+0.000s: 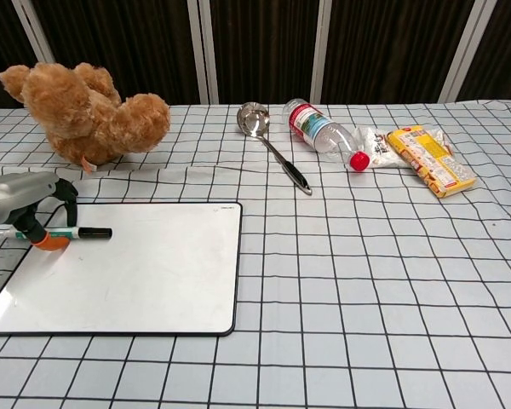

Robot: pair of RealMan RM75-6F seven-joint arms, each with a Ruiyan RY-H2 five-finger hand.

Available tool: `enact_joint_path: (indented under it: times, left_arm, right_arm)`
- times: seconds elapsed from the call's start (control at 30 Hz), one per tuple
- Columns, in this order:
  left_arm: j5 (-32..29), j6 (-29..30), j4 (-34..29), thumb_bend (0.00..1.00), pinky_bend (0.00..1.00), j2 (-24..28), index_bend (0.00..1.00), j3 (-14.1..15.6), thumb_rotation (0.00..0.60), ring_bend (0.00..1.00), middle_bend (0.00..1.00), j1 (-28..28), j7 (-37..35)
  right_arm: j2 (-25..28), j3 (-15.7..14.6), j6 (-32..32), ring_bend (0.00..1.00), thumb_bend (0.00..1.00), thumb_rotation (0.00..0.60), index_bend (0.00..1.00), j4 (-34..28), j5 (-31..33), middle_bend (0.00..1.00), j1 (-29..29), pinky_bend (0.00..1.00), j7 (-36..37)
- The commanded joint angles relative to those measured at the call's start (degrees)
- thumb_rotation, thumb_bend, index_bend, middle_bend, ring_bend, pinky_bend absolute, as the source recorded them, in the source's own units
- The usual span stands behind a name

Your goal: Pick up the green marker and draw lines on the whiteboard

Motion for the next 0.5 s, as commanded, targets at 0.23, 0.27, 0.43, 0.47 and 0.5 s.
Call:
enact_joint_path:
  times: [0.23, 0.27, 0.43, 0.47, 0.5]
  left_arm:
    - [8.7, 3.4, -5.5, 0.54, 0.18, 1.6, 0.71, -0.8, 0.6, 0.1, 0.23, 2.8, -11.0]
    - [9.9, 3.9, -6.7, 0.54, 0.19, 2.0, 0.71, -1.0, 0.6, 0.1, 0.23, 3.2, -12.7]
    - [16.5, 3.3, -12.1, 0.54, 0.23, 4.3, 0.72, -1.2, 0.6, 0.13, 0.26, 5.0, -22.8]
    - [17.4, 2.5, -12.7, 0.54, 0.25, 4.8, 0.73, -1.2, 0.6, 0.15, 0.26, 5.1, -24.7]
    - [18.2, 1.6, -13.3, 0.54, 0.28, 5.1, 0.73, -1.2, 0.6, 0.17, 0.28, 5.1, -26.8]
  right_arm:
    - [0.0, 0.0, -0.1, 0.0, 0.21, 0.6, 0.0, -0.1, 0.2, 0.0, 0.0, 0.0, 0.0]
    - [0.0, 0.0, -0.1, 0.0, 0.21, 0.6, 0.0, -0.1, 0.2, 0.0, 0.0, 0.0, -0.1]
    - [0.0, 0.0, -0.1, 0.0, 0.21, 0.6, 0.0, -0.3, 0.3, 0.0, 0.0, 0.0, -0.1]
    - [0.0, 0.1, -0.2, 0.0, 0.21, 0.6, 0.0, -0.3, 0.3, 0.0, 0.0, 0.0, -0.1]
    - [0.0, 0.1, -0.2, 0.0, 0.21, 0.6, 0.0, -0.4, 0.4, 0.0, 0.0, 0.0, -0.1]
